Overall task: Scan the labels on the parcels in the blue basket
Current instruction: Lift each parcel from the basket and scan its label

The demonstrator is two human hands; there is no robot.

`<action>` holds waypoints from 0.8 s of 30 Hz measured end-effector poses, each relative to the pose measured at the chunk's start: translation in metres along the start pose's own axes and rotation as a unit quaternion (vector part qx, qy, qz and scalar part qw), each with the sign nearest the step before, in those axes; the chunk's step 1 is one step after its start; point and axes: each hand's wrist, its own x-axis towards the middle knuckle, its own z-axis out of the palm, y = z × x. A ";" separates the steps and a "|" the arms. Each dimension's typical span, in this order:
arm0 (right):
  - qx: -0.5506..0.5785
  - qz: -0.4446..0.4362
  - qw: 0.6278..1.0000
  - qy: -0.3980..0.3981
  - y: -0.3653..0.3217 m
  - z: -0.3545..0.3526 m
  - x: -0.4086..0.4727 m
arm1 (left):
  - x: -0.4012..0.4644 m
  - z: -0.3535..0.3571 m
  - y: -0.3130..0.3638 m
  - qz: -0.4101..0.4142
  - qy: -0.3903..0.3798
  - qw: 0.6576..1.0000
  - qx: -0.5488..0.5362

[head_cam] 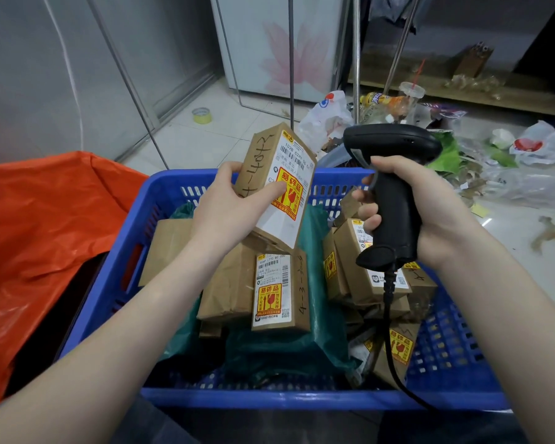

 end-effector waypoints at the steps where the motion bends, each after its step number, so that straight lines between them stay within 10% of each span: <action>1: 0.000 0.006 1.000 -0.004 0.000 0.000 0.000 | 0.000 -0.001 0.000 0.001 0.002 1.000 0.003; 24: -0.029 0.049 0.998 -0.040 0.005 0.003 0.001 | 0.007 0.002 -0.006 0.020 0.023 0.999 0.040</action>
